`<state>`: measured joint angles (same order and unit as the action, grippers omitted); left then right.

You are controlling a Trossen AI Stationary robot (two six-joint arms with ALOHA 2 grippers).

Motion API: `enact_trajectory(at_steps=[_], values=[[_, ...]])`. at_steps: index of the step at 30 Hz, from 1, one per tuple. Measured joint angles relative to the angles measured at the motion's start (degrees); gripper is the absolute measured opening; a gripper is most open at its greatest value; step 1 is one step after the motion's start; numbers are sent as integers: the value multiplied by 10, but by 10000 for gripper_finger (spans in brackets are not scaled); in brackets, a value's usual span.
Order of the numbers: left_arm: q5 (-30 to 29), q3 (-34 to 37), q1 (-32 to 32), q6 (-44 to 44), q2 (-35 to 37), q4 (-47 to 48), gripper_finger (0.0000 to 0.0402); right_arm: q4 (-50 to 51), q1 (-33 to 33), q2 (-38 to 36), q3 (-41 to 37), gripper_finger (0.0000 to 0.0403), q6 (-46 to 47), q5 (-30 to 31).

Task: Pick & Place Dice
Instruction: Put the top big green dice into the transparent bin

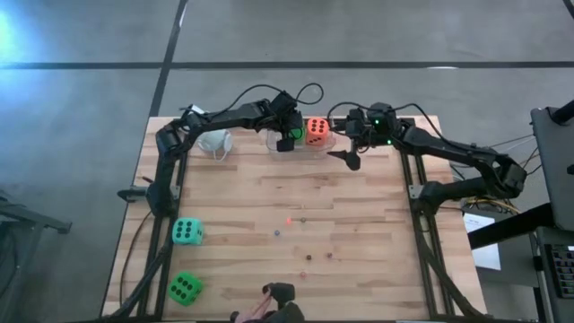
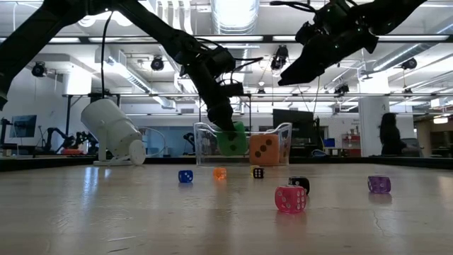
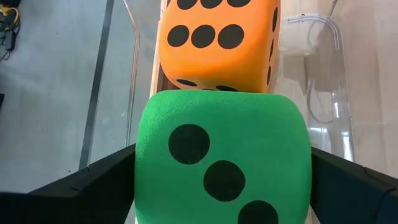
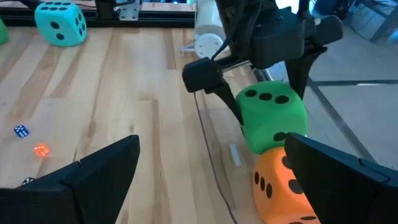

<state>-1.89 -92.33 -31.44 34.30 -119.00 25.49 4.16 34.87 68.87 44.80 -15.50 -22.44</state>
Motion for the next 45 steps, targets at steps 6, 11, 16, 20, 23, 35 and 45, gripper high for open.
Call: enact_trajectory(at_steps=[6, 11, 16, 20, 23, 35, 45], values=[[0, 0, 0, -2, 0, 0, 394, 0, -1, 7, 0, 400, -12, 0], [0, 0, 0, -2, 0, 0, 393, 0, -1, 7, 0, 400, -12, 0], [0, 0, 0, -3, 0, 0, 393, 0, -1, 7, 0, 400, -13, 0], [0, 0, 0, -3, 0, 0, 394, -1, -1, 7, 0, 400, -13, 0], [0, 0, 0, -3, 0, 0, 394, -2, -1, 7, 0, 399, -13, 1], [0, 0, 0, -3, 0, 0, 395, -38, -3, 16, 0, 258, -37, 16], [0, 0, 3, -4, 0, 0, 395, -69, 14, 116, 31, 111, -49, 14]])
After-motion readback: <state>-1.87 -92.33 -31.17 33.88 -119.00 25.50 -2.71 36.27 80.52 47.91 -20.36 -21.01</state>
